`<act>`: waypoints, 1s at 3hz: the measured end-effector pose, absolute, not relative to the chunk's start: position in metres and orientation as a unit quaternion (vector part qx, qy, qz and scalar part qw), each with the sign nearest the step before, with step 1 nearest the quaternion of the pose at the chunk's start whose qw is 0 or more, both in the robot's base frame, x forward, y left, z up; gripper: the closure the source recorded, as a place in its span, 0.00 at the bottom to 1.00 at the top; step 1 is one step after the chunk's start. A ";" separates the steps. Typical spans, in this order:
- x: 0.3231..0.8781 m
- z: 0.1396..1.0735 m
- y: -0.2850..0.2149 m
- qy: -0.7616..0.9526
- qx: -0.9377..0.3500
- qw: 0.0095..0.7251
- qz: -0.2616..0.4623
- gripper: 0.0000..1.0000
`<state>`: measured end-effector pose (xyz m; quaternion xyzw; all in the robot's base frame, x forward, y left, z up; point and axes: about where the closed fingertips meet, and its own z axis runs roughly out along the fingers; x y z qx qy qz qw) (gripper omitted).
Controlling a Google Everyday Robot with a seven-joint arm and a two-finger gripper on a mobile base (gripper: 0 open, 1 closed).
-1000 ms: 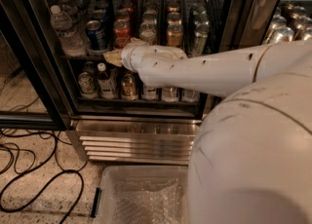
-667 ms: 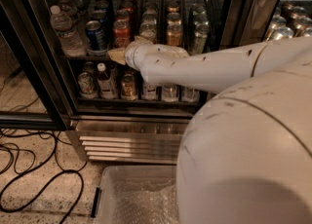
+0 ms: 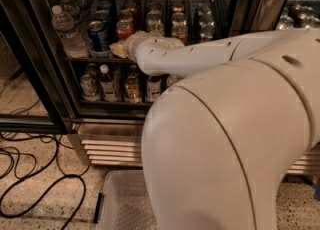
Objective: Pick coke can from middle shelf of fridge
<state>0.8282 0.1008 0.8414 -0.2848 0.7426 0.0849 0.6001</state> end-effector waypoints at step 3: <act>0.857 0.849 0.095 0.740 -0.273 0.610 0.069 0.45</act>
Offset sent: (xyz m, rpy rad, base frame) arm 0.0312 -0.0151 0.0111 -0.0117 -0.0232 -0.0423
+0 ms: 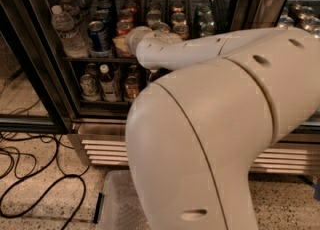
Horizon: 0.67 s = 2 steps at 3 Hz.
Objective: Pick coke can from middle shelf of fridge
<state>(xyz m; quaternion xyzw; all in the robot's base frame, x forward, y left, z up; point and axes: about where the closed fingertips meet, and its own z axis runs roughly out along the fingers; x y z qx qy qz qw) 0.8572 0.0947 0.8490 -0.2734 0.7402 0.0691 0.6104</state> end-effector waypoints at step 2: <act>0.857 0.849 0.095 0.740 -0.273 0.610 0.069 0.91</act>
Offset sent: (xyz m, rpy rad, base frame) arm 0.0000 0.0000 0.0000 0.0000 0.0000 0.0000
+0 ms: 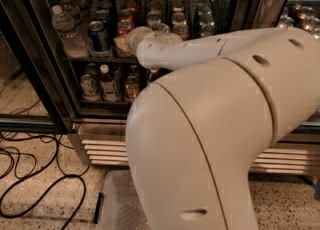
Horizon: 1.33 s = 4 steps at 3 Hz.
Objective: Pick coke can from middle shelf of fridge
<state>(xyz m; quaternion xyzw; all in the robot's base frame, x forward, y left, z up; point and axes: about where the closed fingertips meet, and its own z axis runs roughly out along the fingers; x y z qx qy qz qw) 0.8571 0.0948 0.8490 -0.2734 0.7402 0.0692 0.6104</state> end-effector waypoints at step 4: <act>0.834 0.859 0.109 0.749 -0.269 0.597 0.103 1.00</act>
Offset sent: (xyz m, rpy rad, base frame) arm -0.0394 0.0193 0.0306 0.0773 0.0383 0.0554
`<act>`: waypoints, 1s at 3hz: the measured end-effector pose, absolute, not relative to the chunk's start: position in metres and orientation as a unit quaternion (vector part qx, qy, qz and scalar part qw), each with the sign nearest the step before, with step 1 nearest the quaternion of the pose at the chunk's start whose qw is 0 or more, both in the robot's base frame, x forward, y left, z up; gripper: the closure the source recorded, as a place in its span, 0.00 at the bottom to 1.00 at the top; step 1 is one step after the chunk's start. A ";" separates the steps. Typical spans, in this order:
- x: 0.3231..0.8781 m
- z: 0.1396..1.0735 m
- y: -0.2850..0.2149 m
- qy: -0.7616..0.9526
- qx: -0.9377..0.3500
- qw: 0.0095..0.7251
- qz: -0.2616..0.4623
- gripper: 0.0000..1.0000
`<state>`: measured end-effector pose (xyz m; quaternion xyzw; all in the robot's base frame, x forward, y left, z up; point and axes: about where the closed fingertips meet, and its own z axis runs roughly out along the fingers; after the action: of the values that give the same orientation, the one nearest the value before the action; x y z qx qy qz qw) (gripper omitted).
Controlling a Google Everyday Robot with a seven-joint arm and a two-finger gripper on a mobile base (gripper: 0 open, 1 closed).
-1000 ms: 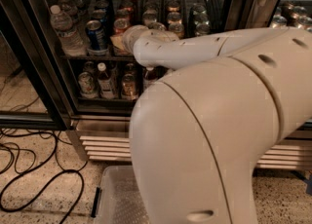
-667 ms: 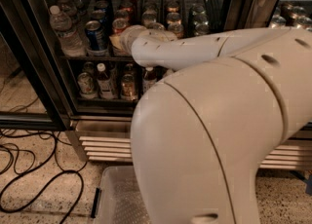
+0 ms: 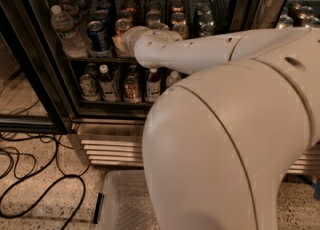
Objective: Pick coke can from middle shelf of fridge
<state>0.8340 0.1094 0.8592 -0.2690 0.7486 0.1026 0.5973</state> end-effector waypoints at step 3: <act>0.817 0.858 0.112 0.764 -0.257 0.578 0.127 1.00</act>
Offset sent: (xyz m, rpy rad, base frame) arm -0.1020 -0.0064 0.0443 0.1033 0.1358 0.0463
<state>0.8169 0.1120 0.8582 -0.2572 0.7639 0.1270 0.5781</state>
